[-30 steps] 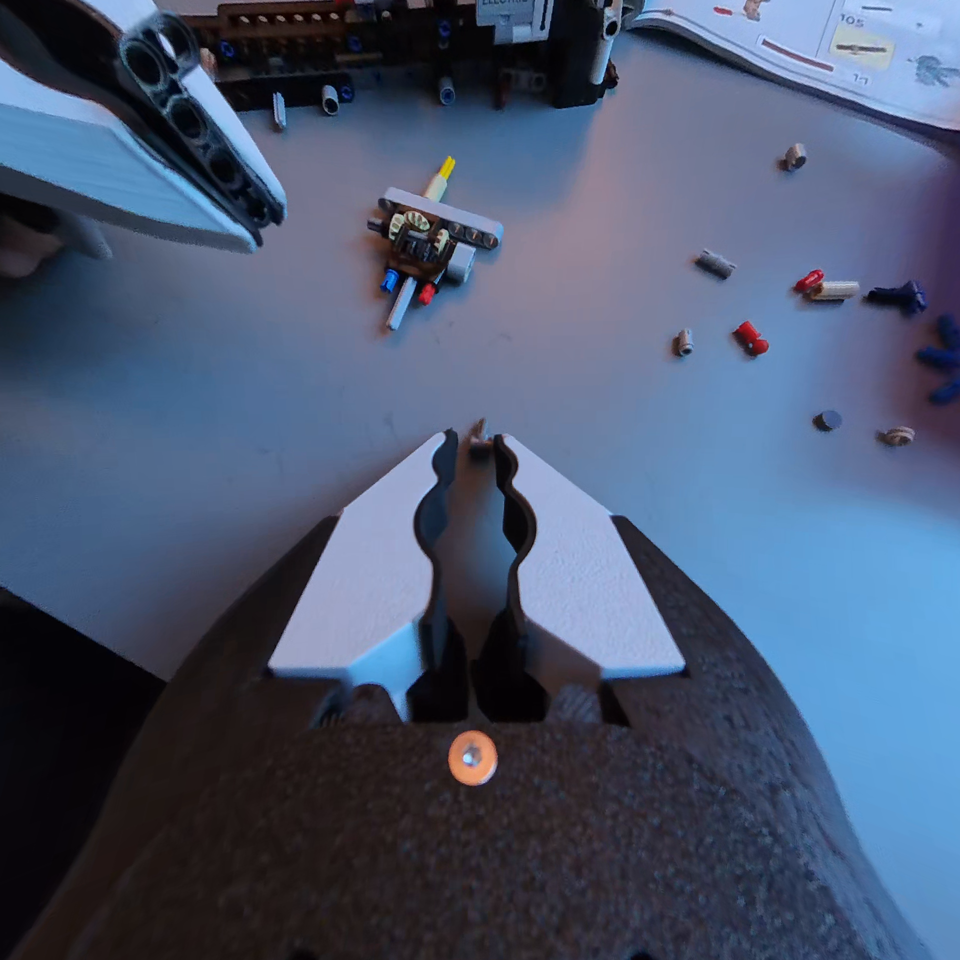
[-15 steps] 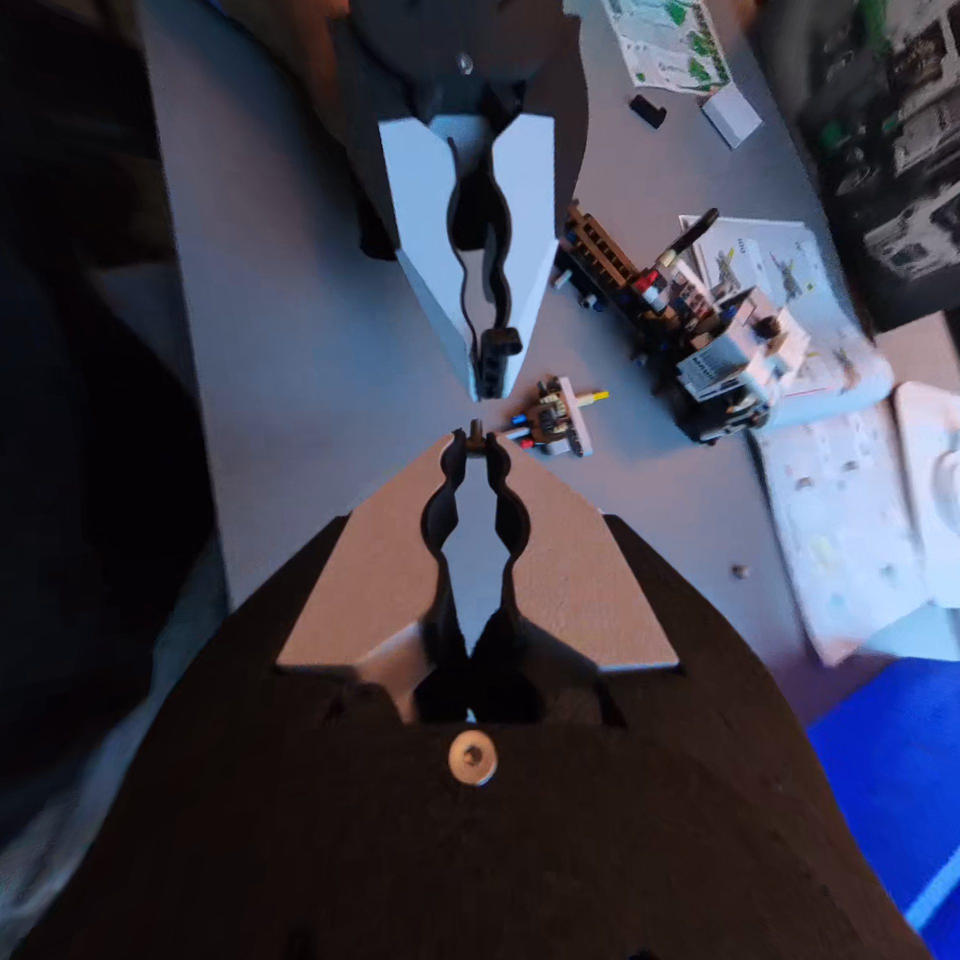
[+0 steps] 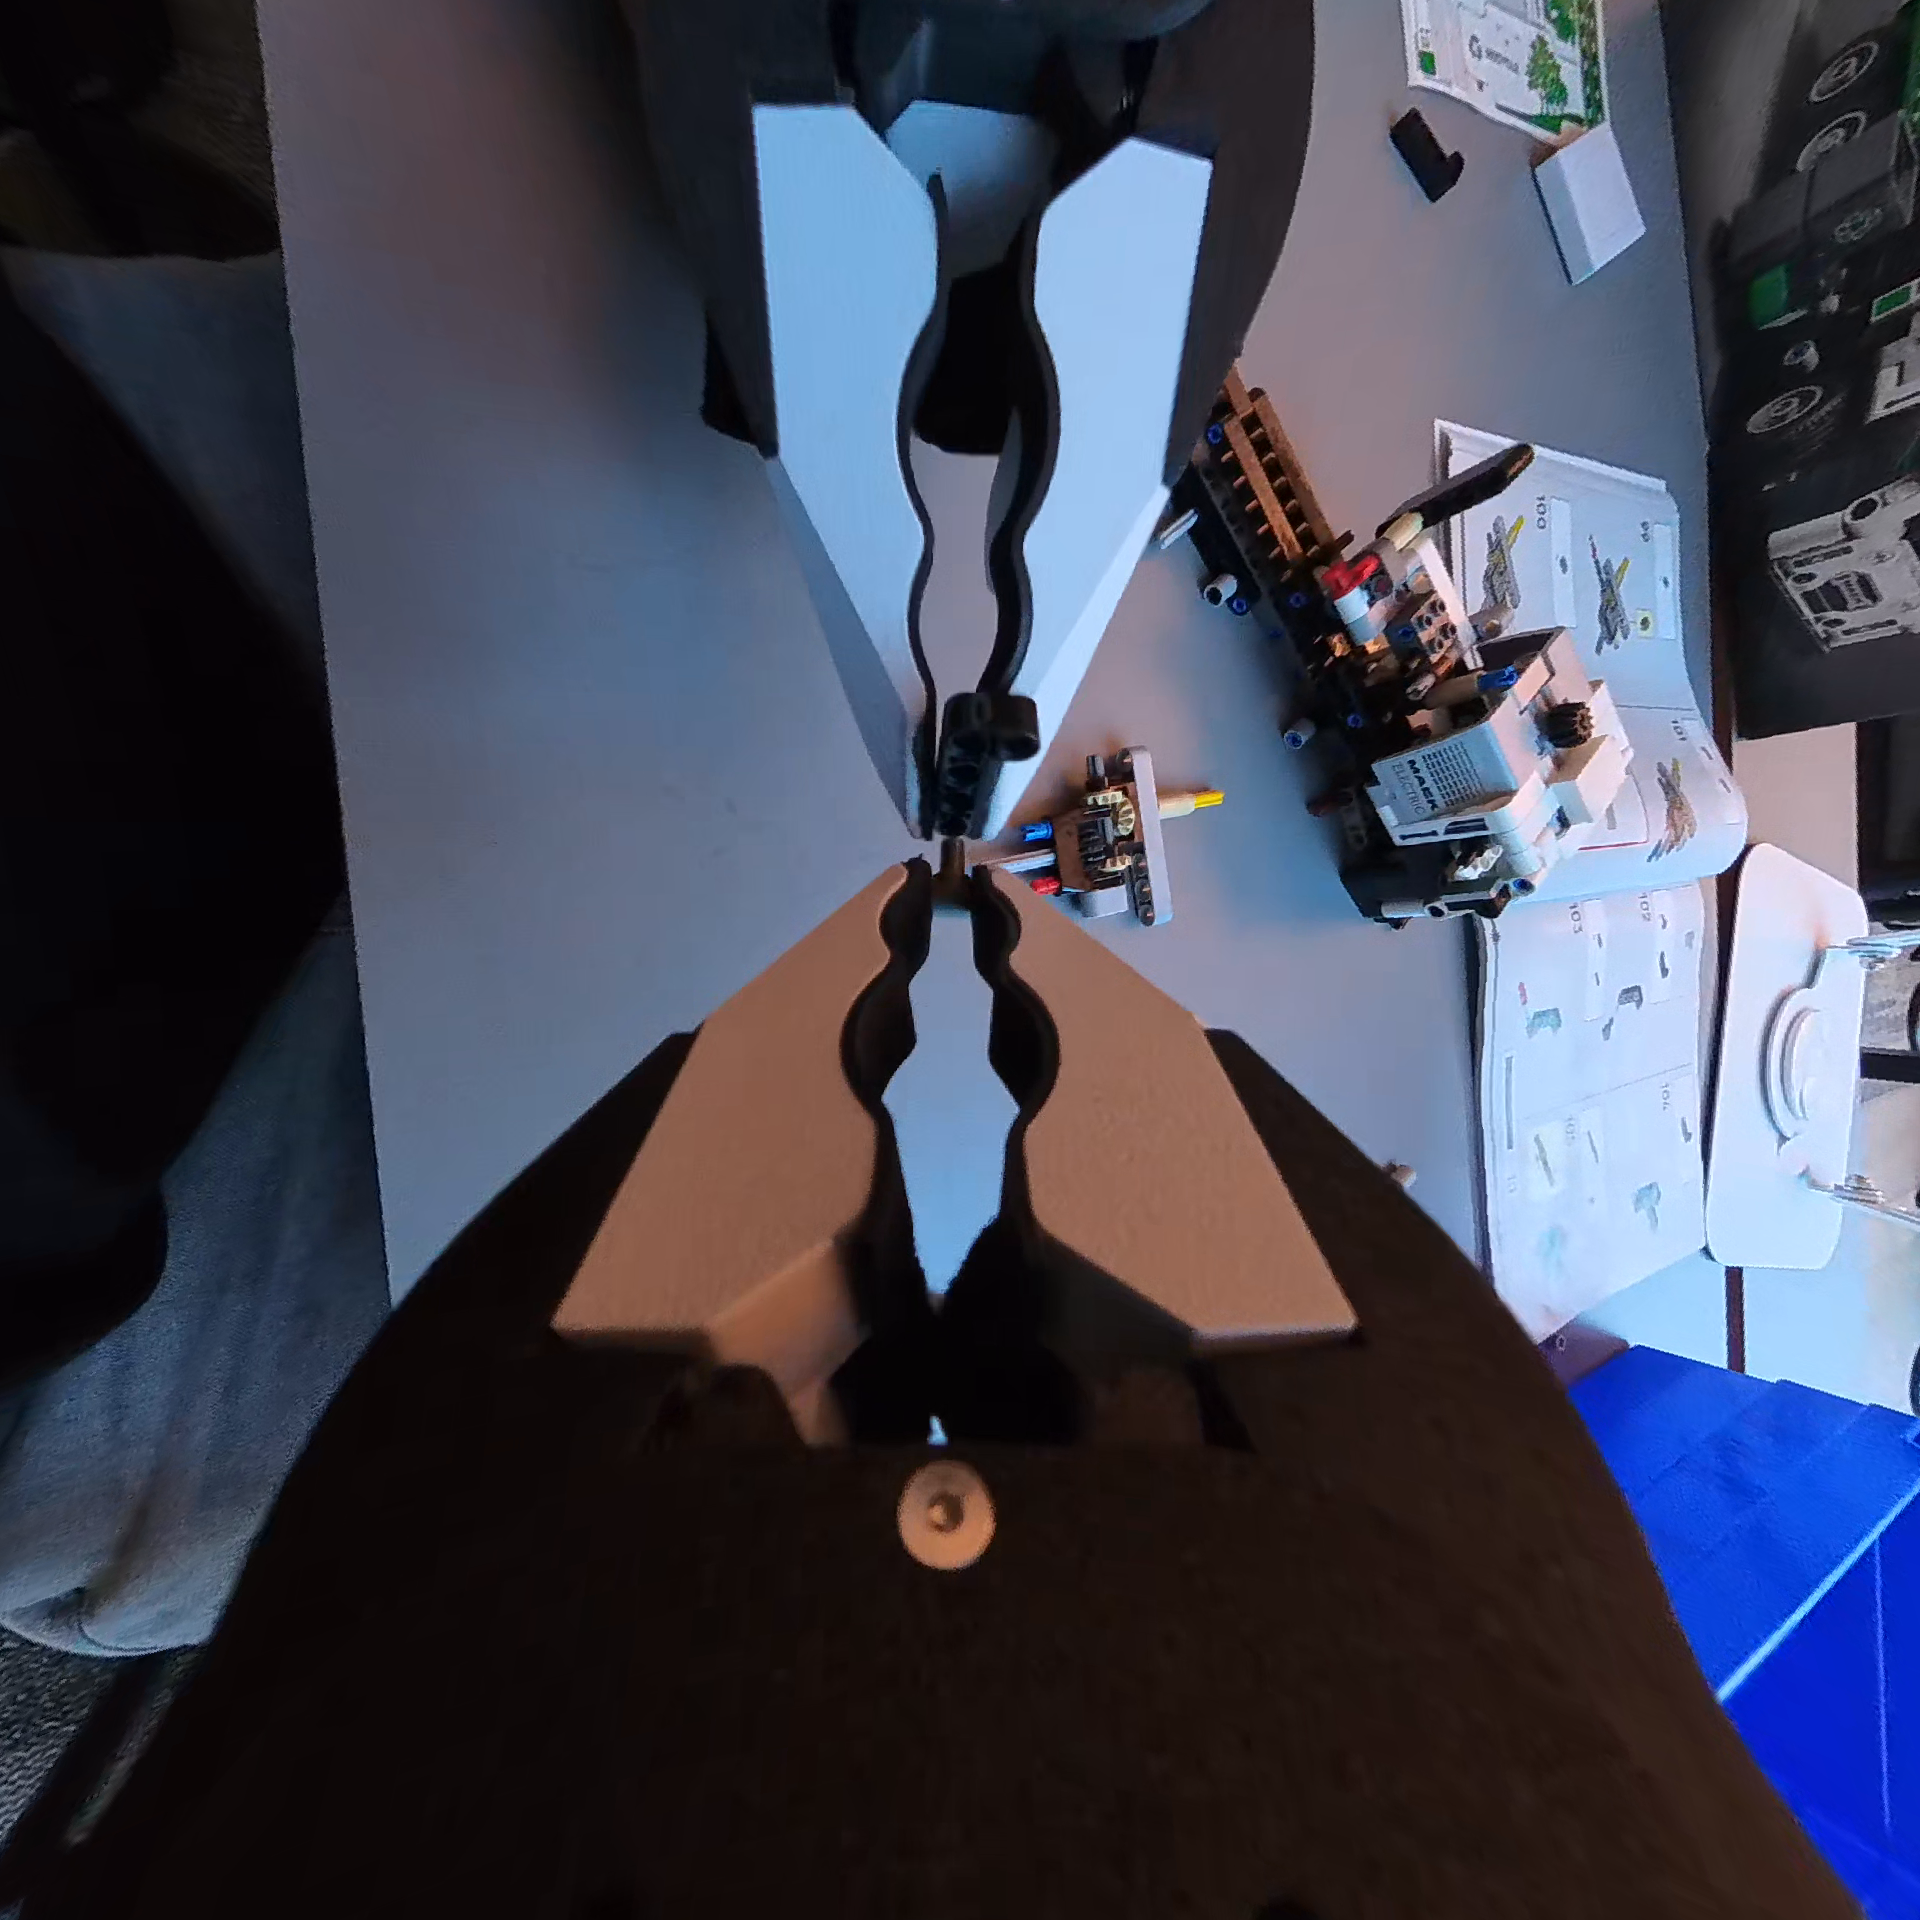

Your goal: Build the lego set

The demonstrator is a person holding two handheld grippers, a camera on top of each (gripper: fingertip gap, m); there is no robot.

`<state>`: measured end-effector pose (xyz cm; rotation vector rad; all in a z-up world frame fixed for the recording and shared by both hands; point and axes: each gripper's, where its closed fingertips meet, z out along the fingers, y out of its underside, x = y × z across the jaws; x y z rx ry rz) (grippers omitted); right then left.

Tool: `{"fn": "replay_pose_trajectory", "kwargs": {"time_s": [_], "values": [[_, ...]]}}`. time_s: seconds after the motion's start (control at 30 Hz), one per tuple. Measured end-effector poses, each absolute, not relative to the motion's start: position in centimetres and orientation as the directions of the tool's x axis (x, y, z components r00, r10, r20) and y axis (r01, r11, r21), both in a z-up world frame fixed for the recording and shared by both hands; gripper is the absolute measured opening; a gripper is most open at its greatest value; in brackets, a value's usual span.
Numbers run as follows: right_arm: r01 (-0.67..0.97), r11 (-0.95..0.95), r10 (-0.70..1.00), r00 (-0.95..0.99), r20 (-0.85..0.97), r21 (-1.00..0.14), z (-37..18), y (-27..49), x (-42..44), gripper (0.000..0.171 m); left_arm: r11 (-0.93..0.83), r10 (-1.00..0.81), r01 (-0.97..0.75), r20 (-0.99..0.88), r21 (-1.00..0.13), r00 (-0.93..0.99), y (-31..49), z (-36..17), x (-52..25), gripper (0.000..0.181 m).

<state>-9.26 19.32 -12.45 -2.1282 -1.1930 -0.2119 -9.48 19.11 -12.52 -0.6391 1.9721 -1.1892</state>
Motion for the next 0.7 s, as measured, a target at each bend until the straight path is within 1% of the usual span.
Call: {"fn": "replay_pose_trajectory", "kwargs": {"time_s": [0.53,0.7], "values": [[0.81,-0.348,0.717,0.554,0.423,-0.472,-11.7,19.4,-9.7,0.007,0.451,-0.726,-0.024,-0.351,-0.892,-0.592,19.1,-12.0,-9.5,0.005],[0.795,-0.339,0.735,0.557,0.386,-0.502,-11.3,19.4,-9.9,0.006,0.445,-0.728,-0.012,-0.354,-0.896,-0.587,19.0,-11.6,-9.7,0.005]]}}
